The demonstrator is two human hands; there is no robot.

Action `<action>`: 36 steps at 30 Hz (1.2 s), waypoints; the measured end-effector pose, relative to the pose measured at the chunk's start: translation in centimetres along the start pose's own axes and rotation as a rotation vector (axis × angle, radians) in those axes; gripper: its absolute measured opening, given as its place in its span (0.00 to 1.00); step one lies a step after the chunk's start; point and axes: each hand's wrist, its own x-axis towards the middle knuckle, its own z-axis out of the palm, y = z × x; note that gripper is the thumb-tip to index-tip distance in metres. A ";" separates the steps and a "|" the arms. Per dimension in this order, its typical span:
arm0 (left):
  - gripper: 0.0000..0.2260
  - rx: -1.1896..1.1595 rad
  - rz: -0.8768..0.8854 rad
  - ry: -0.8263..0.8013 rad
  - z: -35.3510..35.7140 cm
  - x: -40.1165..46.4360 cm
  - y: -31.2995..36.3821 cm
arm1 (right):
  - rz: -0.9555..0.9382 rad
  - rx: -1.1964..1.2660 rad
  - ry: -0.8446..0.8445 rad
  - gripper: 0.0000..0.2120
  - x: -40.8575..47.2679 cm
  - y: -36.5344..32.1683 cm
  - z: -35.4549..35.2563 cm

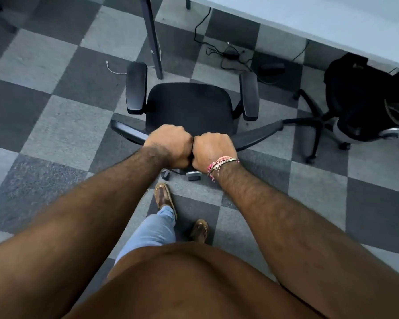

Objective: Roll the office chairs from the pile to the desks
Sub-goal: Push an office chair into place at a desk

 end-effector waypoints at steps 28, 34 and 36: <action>0.15 0.136 0.248 -0.013 -0.5 -1.1 -6.9 | 0.034 -0.058 -0.041 0.15 2.7 -4.7 -0.2; 0.14 0.114 0.195 -0.034 -2.3 2.7 -8.4 | 0.040 -0.067 -0.027 0.15 6.4 -2.4 -0.7; 0.12 0.102 0.187 -0.025 -3.3 5.1 -8.9 | 0.057 -0.059 -0.023 0.15 8.4 -0.8 -0.9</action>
